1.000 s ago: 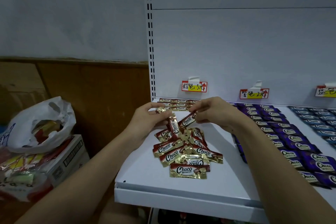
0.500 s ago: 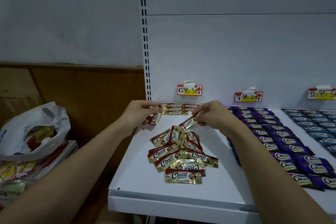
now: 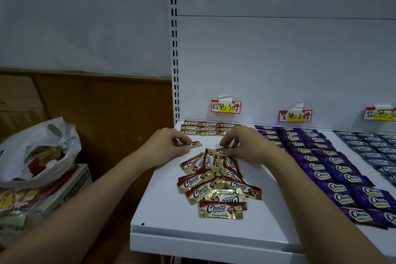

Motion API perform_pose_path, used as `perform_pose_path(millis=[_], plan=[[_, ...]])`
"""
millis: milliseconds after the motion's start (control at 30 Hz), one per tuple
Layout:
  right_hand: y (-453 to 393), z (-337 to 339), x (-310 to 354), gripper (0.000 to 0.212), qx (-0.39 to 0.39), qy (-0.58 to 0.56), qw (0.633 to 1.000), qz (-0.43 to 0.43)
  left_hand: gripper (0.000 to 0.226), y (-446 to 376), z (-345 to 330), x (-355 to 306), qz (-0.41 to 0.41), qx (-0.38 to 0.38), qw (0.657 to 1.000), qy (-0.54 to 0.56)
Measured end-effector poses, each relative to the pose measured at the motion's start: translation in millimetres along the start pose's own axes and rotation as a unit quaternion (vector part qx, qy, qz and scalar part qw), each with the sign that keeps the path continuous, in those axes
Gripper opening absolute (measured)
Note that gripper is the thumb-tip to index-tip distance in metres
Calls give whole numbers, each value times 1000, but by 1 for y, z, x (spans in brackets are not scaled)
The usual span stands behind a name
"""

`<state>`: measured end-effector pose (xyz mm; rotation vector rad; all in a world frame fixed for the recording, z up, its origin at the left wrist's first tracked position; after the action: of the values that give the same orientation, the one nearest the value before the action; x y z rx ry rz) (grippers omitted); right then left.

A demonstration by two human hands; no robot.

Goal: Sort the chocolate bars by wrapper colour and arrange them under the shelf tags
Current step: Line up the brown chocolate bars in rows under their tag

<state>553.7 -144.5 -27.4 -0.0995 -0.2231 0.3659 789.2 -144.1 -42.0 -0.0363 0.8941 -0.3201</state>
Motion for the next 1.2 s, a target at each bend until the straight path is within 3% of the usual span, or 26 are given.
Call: perform_pose_path(millis=[167, 533, 700, 867, 1033, 1200], plan=[[-4, 6, 1, 12, -20, 68, 997, -15, 20, -8, -15, -4, -34, -48, 998, -4], [-39, 12, -24, 13, -32, 160, 984, -72, 24, -13, -23, 15, -33, -177, 982, -62], [-46, 2, -20, 13, -30, 183, 981, -54, 27, -12, -26, 11, -74, -162, 979, -103], [-34, 1, -1, 27, -26, 152, 987, -51, 27, -11, -27, 6, -130, -158, 961, -186], [-3, -14, 21, 30, 2, 59, 998, -36, 29, -8, -28, 4, -116, -150, 956, -226], [10, -21, 20, 34, 20, 37, 999, -18, 31, -8, -29, 4, -89, -133, 957, -244]])
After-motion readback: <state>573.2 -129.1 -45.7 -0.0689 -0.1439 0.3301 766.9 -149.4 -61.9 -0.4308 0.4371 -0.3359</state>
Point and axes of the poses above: each hand's wrist, its own y-axis away from the middle knuckle, its own z-axis out of the back of the hand, x = y × z, the point moved 2 cm from there along -y, towards the middle knuckle, and after that the axes turned 14 degrees about y, right-handed, at the moved point
